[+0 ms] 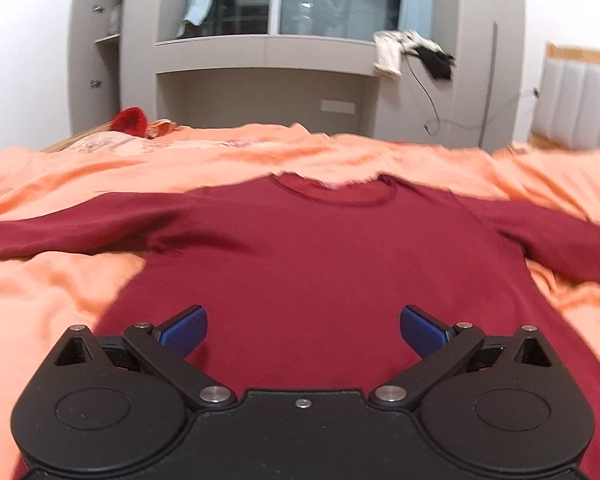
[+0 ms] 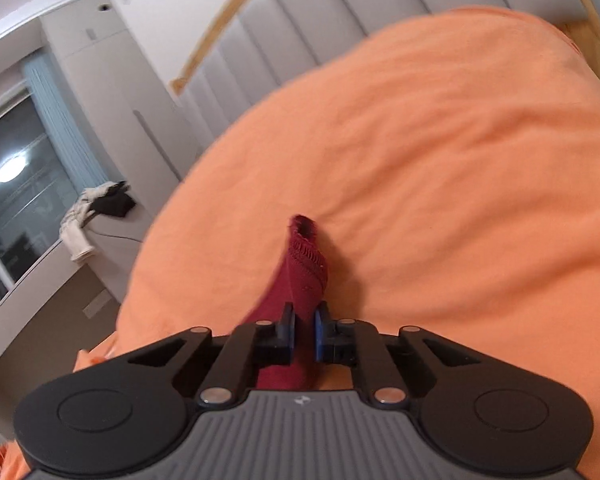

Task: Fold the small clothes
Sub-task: 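Lift the sleeve with the right gripper and lay it across the shirt body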

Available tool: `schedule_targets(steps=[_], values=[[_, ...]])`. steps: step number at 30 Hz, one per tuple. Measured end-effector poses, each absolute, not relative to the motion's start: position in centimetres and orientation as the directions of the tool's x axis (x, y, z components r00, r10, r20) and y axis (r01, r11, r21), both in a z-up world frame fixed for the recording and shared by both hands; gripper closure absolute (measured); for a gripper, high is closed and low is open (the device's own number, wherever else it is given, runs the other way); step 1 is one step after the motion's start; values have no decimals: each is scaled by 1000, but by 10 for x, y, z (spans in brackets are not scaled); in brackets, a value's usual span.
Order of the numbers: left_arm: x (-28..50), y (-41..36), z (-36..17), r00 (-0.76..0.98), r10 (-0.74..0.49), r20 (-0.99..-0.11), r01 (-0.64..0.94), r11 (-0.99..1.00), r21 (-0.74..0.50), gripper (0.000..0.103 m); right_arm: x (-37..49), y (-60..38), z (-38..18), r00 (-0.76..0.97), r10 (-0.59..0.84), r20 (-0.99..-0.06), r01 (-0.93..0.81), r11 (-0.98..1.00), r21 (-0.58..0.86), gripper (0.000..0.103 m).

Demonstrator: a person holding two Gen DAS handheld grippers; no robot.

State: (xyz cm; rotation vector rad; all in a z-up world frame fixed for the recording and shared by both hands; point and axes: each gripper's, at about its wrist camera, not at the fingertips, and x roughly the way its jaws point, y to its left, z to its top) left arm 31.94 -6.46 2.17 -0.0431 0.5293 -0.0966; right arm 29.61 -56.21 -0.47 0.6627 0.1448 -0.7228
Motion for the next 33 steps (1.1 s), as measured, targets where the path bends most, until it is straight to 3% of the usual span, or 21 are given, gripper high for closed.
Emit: schedule_targets(steps=[6, 12, 17, 23, 33], values=[[329, -35, 41, 880, -38, -473, -9, 995, -98, 1, 335, -506, 43, 820, -518, -242, 572, 749, 336, 93], [336, -5, 51, 877, -4, -480, -90, 981, -174, 1, 382, -419, 96, 919, -368, -143, 388, 906, 166, 94], [336, 19, 58, 877, 49, -478, -169, 962, -213, 1, 412, -333, 115, 973, -201, -118, 203, 979, 9, 94], [338, 48, 63, 869, 115, -480, -264, 931, -254, 1, 429, -229, 98, 988, 27, -152, -52, 985, -164, 94], [340, 80, 69, 852, 208, -481, -369, 890, -268, 1, 395, -125, 36, 907, 240, -345, -361, 866, -346, 94]])
